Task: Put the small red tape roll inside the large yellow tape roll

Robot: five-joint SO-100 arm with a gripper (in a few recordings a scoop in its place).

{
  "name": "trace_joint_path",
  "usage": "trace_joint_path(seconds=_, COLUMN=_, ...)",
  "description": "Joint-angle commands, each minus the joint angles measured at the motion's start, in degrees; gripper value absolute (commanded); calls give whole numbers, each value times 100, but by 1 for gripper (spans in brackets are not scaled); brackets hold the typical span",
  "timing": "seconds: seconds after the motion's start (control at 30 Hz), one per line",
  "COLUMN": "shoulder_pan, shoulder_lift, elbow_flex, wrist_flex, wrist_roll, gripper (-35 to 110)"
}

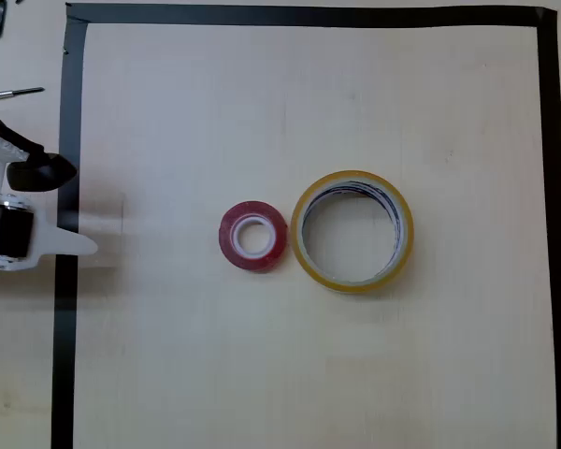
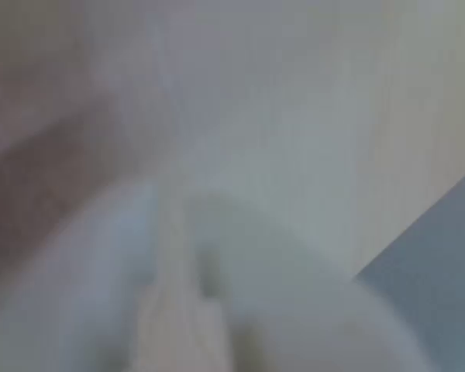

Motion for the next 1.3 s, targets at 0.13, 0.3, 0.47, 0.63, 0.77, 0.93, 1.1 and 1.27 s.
trace_joint_path(seconds=0.13, shoulder_pan=70, shoulder_lift=149, elbow_flex=-26, wrist_flex=-44, wrist_roll=97, gripper=1)
trace_joint_path(seconds=0.3, shoulder_pan=70, shoulder_lift=149, elbow_flex=-26, wrist_flex=-44, wrist_roll=97, gripper=1)
trace_joint_path(seconds=0.47, shoulder_pan=70, shoulder_lift=149, elbow_flex=-26, wrist_flex=-44, wrist_roll=97, gripper=1)
trace_joint_path(seconds=0.63, shoulder_pan=352, shoulder_lift=149, elbow_flex=-79, wrist_flex=-44, wrist_roll=141, gripper=3)
trace_joint_path(seconds=0.77, shoulder_pan=439, shoulder_lift=149, elbow_flex=-475, wrist_flex=70, wrist_roll=-26, gripper=7)
trace_joint_path(seconds=0.93, shoulder_pan=-88, shoulder_lift=-167, elbow_flex=-932, wrist_flex=-308, wrist_roll=-984, gripper=16)
trace_joint_path(seconds=1.1, shoulder_pan=-264, shoulder_lift=-3691, elbow_flex=-2681, wrist_flex=-967, wrist_roll=-1204, gripper=18)
trace_joint_path(seconds=1.27, shoulder_pan=-510, shoulder_lift=-6495, elbow_flex=-4579, wrist_flex=-765, wrist_roll=-1433, gripper=17)
